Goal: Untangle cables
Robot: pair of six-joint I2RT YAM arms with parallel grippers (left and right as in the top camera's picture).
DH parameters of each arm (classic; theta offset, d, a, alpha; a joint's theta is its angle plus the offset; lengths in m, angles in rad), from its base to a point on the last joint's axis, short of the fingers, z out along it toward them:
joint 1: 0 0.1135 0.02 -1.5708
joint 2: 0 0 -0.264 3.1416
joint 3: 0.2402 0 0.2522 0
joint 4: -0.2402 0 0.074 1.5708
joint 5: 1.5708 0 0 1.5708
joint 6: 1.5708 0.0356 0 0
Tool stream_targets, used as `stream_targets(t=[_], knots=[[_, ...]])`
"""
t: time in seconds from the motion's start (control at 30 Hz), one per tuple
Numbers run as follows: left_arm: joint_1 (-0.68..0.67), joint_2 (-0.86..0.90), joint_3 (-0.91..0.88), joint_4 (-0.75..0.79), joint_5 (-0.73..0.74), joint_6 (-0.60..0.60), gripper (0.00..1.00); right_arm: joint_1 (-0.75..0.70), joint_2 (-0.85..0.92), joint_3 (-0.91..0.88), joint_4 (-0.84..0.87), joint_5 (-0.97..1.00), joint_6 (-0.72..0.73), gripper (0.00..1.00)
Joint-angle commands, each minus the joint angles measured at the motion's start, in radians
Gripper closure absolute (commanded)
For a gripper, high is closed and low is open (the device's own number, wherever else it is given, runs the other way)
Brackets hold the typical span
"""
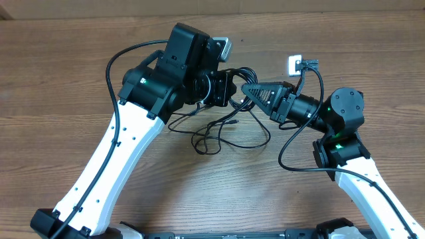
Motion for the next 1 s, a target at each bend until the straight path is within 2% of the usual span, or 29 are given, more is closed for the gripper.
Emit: stream_targets(t=[0.0,0.03,0.1,0.17,0.5,0.73,0.87,0.97], knots=[[0.0,-0.005,0.019,-0.003,-0.061,-0.002,0.96,-0.003,-0.006,0.009,-0.005,-0.016,0.001,0.96],[0.0,-0.005,0.019,-0.006,-0.072,-0.002,0.96,-0.003,-0.006,0.009,-0.017,-0.015,0.001,0.93],[0.0,-0.005,0.019,-0.011,-0.098,-0.002,0.96,-0.003,-0.006,0.009,-0.048,-0.015,0.001,0.8],[0.0,-0.005,0.019,-0.023,-0.143,-0.002,0.96,-0.003,-0.006,0.009,-0.108,-0.01,0.0,0.71],[0.0,-0.005,0.019,-0.1,-0.37,-0.002,0.96,-0.003,-0.006,0.009,-0.171,-0.002,-0.007,0.55],[0.0,-0.005,0.019,-0.135,-0.41,-0.002,0.96,-0.003,-0.006,0.009,-0.17,0.004,-0.007,0.55],[0.0,-0.005,0.019,-0.135,-0.41,-0.002,0.96,-0.003,-0.006,0.009,-0.17,0.004,-0.007,0.75],[0.0,-0.005,0.019,-0.135,-0.398,-0.003,0.96,-0.003,-0.006,0.009,-0.17,0.003,-0.02,0.81]])
